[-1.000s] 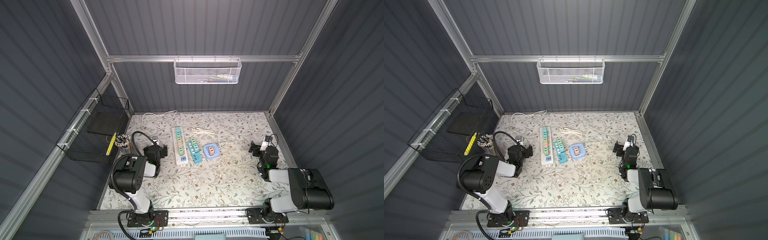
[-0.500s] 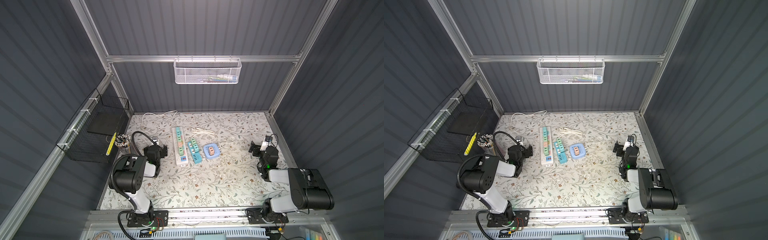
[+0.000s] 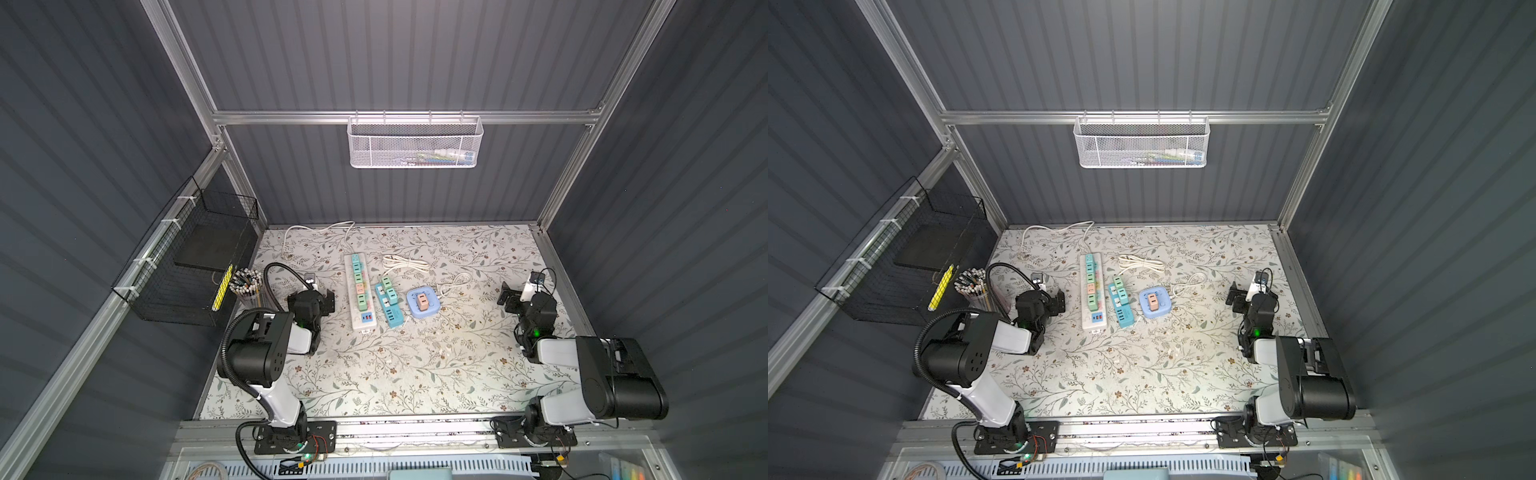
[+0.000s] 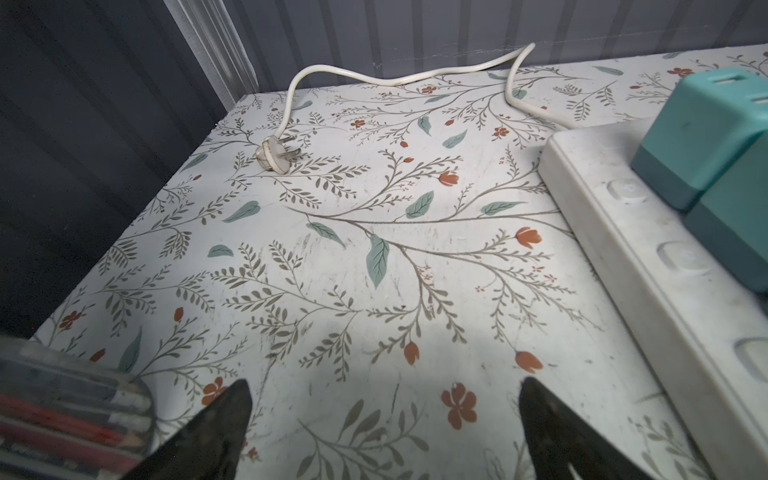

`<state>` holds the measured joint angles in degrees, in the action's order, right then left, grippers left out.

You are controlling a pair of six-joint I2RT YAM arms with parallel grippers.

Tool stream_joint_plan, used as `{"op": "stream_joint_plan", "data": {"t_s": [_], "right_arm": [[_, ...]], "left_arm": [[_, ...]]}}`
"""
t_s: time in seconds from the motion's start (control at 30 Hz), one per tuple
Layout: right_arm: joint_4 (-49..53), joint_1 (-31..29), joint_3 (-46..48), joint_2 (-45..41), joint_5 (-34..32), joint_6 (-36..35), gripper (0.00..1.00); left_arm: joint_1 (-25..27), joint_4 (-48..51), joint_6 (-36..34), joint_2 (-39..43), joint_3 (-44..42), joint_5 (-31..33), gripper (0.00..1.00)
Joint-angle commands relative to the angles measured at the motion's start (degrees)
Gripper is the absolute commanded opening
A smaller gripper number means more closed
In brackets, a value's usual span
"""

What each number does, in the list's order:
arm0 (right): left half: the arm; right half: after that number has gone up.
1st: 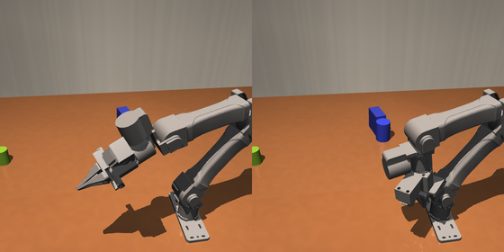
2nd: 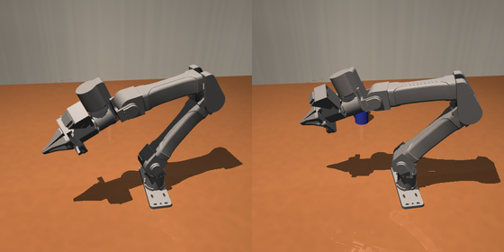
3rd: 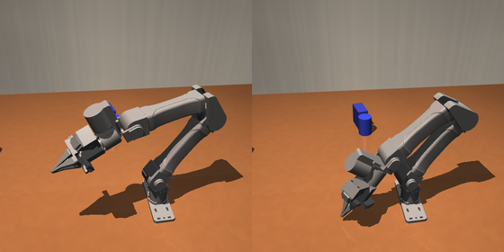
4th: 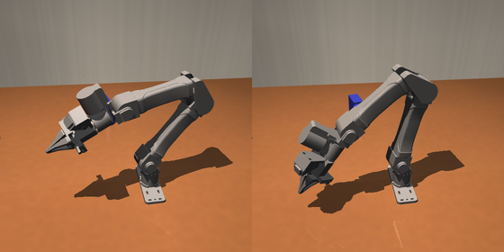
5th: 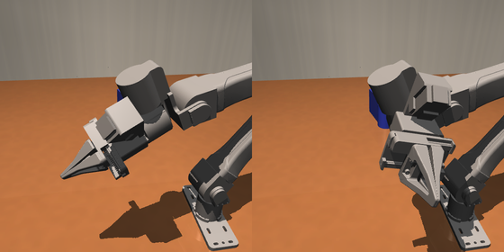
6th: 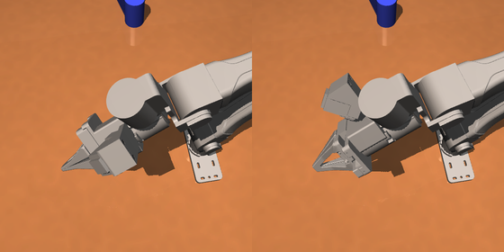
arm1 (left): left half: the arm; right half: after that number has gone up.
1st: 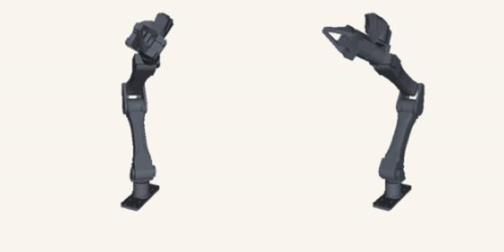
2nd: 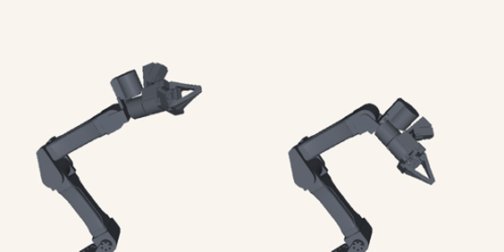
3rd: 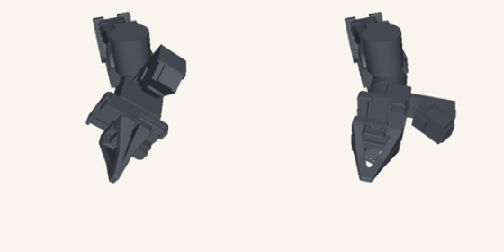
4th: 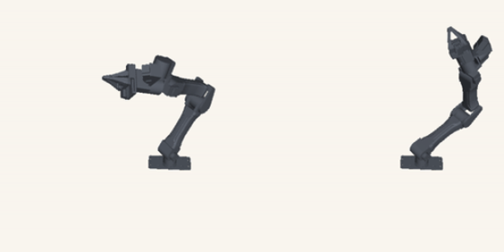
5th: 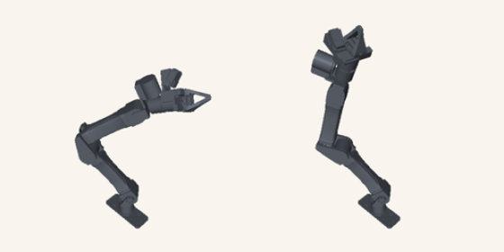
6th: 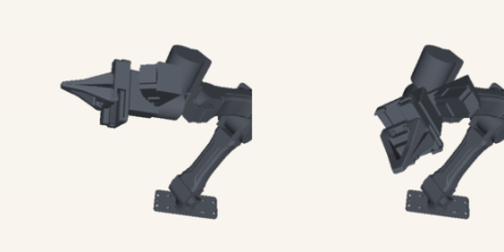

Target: Insert the plug

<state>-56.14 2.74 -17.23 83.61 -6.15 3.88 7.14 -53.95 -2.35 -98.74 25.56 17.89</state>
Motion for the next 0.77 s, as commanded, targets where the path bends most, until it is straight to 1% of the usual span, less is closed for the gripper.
{"op": "stream_joint_plan", "data": {"t_s": [0.0, 0.73], "right_arm": [[-0.99, 0.15, -0.73, -0.01, 0.34, 0.34, 0.99], [-0.98, 0.12, -0.78, -0.03, 0.28, 0.29, 0.99]], "left_arm": [[-0.19, -0.45, 0.70, 0.39, 0.37, -0.41, 1.00], [-0.28, -0.62, 0.69, 0.39, 0.27, -0.59, 1.00]]}}
